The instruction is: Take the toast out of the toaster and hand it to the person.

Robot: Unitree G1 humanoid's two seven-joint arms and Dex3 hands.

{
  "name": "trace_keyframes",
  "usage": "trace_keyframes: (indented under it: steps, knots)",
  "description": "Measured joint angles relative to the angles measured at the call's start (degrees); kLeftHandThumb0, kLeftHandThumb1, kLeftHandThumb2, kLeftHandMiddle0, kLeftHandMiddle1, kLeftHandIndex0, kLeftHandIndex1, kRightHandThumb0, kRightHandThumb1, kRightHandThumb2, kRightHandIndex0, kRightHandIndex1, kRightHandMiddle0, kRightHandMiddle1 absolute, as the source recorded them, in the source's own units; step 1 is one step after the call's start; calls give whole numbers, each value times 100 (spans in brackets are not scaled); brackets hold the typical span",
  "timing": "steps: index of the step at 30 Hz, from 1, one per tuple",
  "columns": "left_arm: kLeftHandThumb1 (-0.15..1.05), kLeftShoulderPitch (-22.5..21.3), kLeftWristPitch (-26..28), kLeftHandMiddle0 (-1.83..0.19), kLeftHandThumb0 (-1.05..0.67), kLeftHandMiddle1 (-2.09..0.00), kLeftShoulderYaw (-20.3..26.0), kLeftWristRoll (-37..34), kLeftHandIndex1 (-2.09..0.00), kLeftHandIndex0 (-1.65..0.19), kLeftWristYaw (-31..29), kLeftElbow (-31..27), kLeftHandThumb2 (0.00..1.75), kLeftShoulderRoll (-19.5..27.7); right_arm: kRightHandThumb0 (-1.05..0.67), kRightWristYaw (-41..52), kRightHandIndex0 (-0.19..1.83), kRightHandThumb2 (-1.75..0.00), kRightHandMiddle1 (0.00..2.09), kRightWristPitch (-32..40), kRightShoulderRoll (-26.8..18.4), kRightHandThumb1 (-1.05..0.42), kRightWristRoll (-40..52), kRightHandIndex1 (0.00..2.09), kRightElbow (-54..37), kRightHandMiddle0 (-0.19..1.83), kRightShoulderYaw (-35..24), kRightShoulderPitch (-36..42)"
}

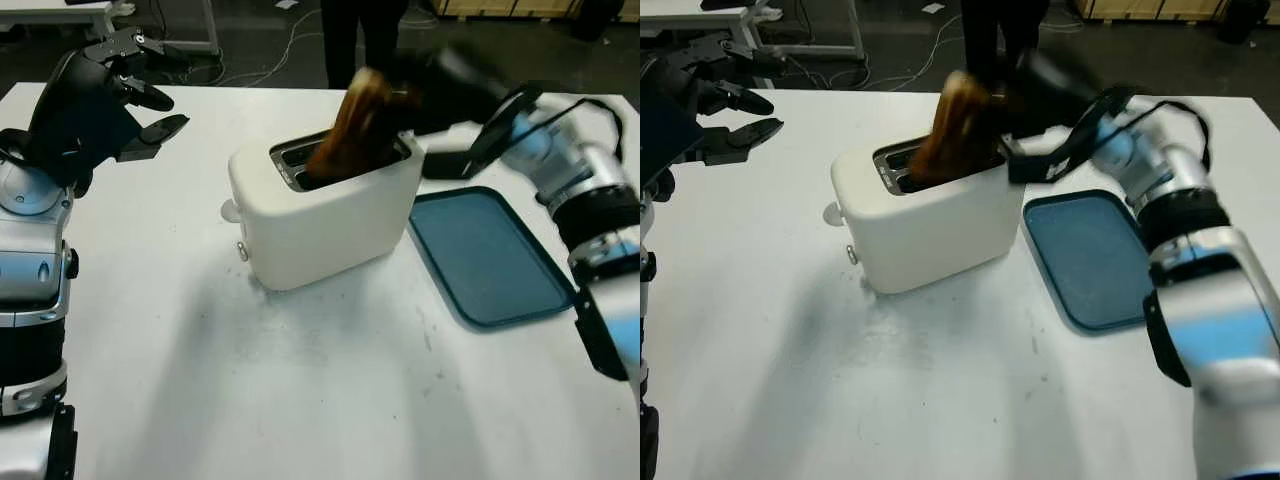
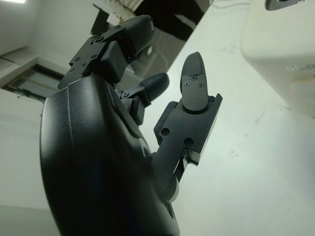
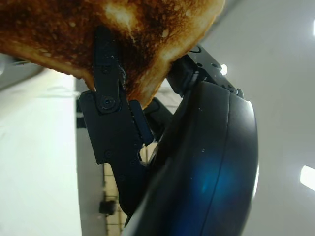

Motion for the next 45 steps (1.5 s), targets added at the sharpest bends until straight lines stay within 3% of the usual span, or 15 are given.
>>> trace_keyframes:
  steps: [14, 17, 20, 36, 37, 38, 41, 45]
  knots:
    - [75, 1, 4, -30, -10, -108, 5, -46, -76, -37, 0, 0, 38, 0, -52, 119, 106, -35, 175, 755, -79, -92, 930, 175, 655, 79, -1058, -527]
    - [75, 1, 4, -30, -10, -108, 5, -43, -76, -37, 0, 0, 37, 0, -51, 124, 103, -33, 175, 1156, -92, -92, 1134, 175, 677, 78, -1262, -652]
    - [75, 1, 4, -30, -9, -108, 5, -39, -76, -37, 0, 0, 37, 2, -39, 132, 102, -36, 175, 1425, -81, -92, 1314, 175, 838, 76, -1386, -658]
    - [74, 0, -89, -31, -13, -109, -15, -31, -77, -37, -1, 115, 38, 10, -12, -719, 75, -49, 175, 2306, 479, -92, 1864, 175, 1740, 30, -2053, 97]
    - [74, 0, -89, -31, -13, -109, -21, -30, -77, -37, -1, 125, 39, 10, -14, -750, 73, -47, 162, 2343, 524, -92, 1892, 175, 1750, 26, -2108, 154]
    - [74, 0, -91, -31, -13, -110, -28, -32, -77, -37, -1, 132, 39, 10, -14, -805, 71, -47, 158, 2421, 573, -92, 1946, 175, 1759, 26, -2165, 194]
    - [73, 0, -166, -32, -13, -110, -43, -36, -78, -37, -1, 164, 40, 10, -12, -1023, 64, -42, 172, 2644, 680, -92, 1991, 175, 1798, 22, -2266, 257]
    - [71, 1, -296, -34, -15, -113, -45, -37, -81, -38, -1, 239, 43, 10, -15, -1120, 70, -43, 174, 2786, 786, -92, 2109, 175, 1841, 29, -2427, 357]
